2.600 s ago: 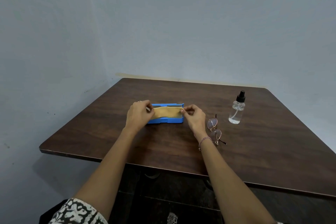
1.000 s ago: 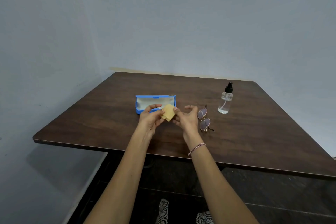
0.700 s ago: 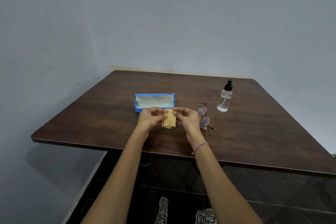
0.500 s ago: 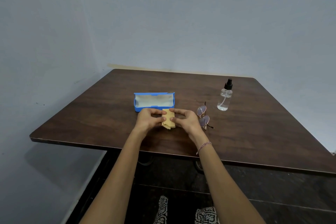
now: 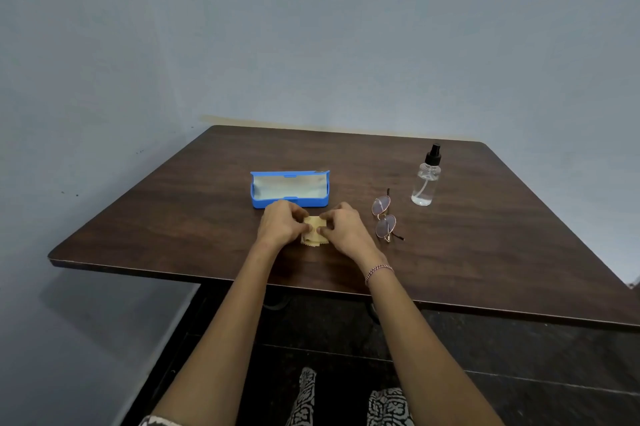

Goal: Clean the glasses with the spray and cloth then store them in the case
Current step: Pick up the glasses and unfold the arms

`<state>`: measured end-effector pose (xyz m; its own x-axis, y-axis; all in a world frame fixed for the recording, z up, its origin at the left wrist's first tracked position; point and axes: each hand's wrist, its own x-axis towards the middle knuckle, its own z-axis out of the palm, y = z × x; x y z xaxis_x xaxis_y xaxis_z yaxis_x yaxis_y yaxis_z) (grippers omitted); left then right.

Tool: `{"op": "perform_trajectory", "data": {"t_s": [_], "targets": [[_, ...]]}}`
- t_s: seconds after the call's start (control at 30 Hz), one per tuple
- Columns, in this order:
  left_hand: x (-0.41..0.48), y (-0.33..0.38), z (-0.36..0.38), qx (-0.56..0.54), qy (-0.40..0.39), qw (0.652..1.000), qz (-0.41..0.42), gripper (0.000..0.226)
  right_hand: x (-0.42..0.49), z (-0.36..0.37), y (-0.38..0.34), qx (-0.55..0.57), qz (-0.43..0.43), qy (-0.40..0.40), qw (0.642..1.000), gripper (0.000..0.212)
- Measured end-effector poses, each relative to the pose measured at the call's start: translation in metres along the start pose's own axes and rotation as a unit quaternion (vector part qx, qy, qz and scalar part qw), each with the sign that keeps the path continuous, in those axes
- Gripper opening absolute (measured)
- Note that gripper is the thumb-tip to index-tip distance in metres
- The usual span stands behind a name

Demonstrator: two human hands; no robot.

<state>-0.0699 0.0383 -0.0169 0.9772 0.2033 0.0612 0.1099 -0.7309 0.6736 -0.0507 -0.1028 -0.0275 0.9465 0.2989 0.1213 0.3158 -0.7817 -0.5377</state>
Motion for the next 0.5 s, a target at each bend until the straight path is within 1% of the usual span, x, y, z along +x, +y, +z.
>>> {"op": "perform_trajectory", "data": {"t_s": [0.07,0.13,0.2,0.37,0.5], "targets": [[0.0,0.006,0.002,-0.03,0.038,0.999,0.012,0.029,-0.004,-0.01,-0.003,0.021,-0.009,0.032,0.999,0.034],[-0.002,0.017,0.007,-0.065,0.058,0.996,0.022,0.027,-0.008,-0.022,-0.006,0.05,-0.012,0.064,0.997,0.03],[-0.003,0.029,0.014,-0.085,0.055,0.994,0.028,0.025,-0.014,-0.035,-0.005,0.088,-0.013,0.092,0.992,0.027],[-0.003,0.049,0.033,-0.074,0.038,0.996,0.03,0.02,-0.031,-0.066,0.007,0.16,-0.013,0.152,0.975,0.017],[0.002,0.062,0.041,-0.07,0.033,0.997,0.029,0.012,-0.03,-0.085,0.028,0.209,0.025,0.183,0.96,0.015]]}}
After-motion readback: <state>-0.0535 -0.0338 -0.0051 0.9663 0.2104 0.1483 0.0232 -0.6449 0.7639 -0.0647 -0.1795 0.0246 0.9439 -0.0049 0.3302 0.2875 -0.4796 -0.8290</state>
